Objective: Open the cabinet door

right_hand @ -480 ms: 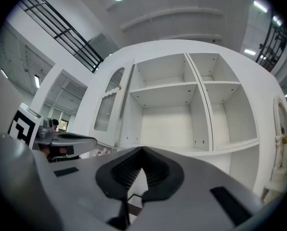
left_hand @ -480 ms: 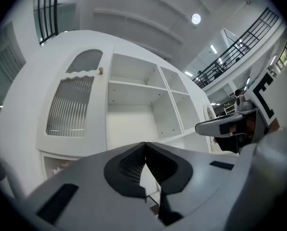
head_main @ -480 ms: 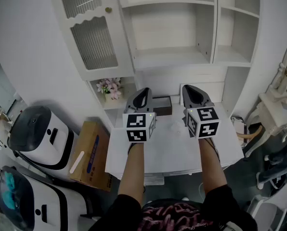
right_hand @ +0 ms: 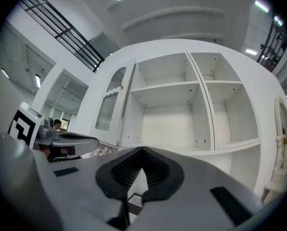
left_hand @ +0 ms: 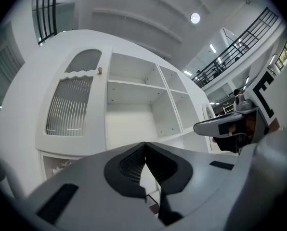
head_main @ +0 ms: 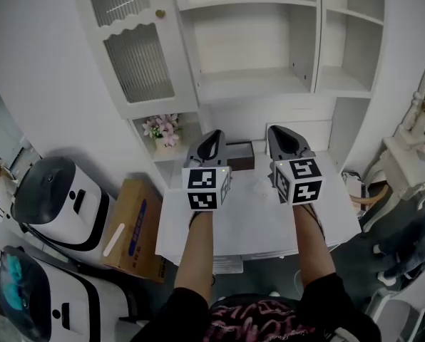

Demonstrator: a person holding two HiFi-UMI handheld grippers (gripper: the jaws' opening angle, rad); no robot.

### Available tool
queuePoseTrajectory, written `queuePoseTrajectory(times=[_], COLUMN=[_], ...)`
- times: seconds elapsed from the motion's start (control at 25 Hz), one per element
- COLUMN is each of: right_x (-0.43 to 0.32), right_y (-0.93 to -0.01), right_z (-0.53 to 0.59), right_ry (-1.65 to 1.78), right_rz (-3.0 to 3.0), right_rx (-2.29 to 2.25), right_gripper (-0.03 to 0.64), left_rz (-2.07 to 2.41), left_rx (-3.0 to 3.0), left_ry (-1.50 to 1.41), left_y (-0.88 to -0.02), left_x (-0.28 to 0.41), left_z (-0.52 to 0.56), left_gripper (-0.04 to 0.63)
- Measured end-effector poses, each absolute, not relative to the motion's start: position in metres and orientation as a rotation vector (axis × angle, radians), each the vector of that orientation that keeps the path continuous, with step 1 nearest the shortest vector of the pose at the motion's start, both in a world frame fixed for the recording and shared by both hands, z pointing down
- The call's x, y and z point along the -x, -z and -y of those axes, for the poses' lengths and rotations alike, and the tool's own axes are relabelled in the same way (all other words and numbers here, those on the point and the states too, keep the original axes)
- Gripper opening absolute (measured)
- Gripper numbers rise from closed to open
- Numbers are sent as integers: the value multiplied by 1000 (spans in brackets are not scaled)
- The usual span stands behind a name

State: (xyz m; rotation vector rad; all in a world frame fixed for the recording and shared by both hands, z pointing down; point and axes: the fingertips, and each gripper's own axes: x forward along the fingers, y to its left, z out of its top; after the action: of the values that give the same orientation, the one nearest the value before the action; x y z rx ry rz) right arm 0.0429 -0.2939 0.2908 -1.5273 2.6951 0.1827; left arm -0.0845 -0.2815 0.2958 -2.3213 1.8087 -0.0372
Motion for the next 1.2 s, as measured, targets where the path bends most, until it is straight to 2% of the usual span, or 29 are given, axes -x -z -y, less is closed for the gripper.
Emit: queuePoseTrajectory(times=[0.6,1.2], right_x=[-42,-97], right_y=[-298,-316], right_z=[289,293], right_ry=[-208,-164], right_rz=[-2725,-2766], right_rx=[1499,1433], right_gripper=[14,14], left_rz=[-1815,-1836], left_rx=[2323,2310], left_ry=[67,124], left_y=[-303,-317], left_x=[79,17], left_z=[278,276], left_gripper=[15,15])
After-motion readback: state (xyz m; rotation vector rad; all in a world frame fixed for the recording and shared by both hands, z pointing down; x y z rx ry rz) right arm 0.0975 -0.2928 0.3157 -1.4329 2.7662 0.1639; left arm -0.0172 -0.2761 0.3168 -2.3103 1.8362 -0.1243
